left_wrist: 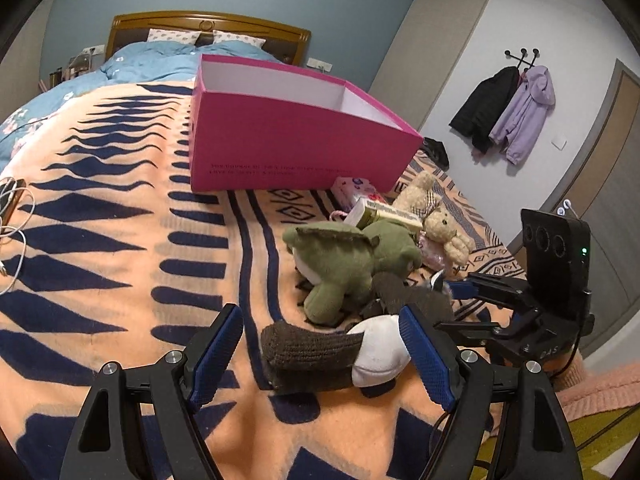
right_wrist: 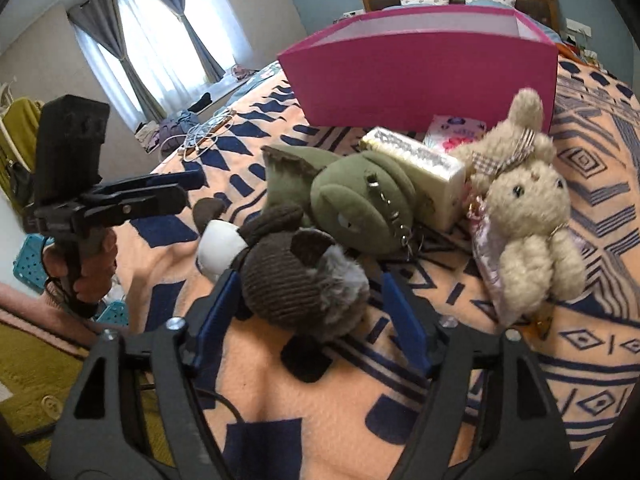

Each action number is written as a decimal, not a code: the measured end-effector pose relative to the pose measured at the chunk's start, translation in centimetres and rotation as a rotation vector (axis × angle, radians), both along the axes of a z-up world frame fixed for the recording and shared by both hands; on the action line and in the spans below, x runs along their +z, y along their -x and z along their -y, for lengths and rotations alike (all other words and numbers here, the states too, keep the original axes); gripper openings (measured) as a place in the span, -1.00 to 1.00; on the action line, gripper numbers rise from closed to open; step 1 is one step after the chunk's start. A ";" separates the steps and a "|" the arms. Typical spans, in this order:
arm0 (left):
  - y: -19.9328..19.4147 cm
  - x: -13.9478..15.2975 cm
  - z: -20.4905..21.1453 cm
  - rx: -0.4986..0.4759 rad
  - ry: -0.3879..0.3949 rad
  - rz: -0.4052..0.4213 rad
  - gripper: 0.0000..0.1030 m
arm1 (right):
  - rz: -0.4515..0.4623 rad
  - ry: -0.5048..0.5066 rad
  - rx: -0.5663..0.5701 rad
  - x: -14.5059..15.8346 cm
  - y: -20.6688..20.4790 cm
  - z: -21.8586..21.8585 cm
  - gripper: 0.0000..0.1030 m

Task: Organize objects
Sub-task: 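Grasp the brown knit plush with white face using the right gripper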

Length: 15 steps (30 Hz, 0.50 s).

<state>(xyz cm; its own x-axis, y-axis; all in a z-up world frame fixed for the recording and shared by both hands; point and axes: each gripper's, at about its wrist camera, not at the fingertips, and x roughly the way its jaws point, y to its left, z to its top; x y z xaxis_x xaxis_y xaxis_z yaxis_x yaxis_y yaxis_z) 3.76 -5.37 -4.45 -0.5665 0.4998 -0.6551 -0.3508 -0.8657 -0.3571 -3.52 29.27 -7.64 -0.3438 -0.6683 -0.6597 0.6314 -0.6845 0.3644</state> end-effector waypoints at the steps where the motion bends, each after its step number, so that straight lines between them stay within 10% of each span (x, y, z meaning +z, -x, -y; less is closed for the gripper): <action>1: 0.0 -0.2 -0.1 -0.002 0.000 0.005 0.59 | 0.009 0.007 -0.003 -0.2 0.2 0.0 0.46; 5: 0.1 -0.6 -0.1 -0.005 -0.003 0.020 0.59 | 0.049 0.062 0.013 -0.6 0.4 0.1 0.15; 15: -0.5 1.0 0.0 -0.037 -0.057 -0.008 0.59 | 0.022 0.098 -0.017 2.2 0.2 -1.2 0.07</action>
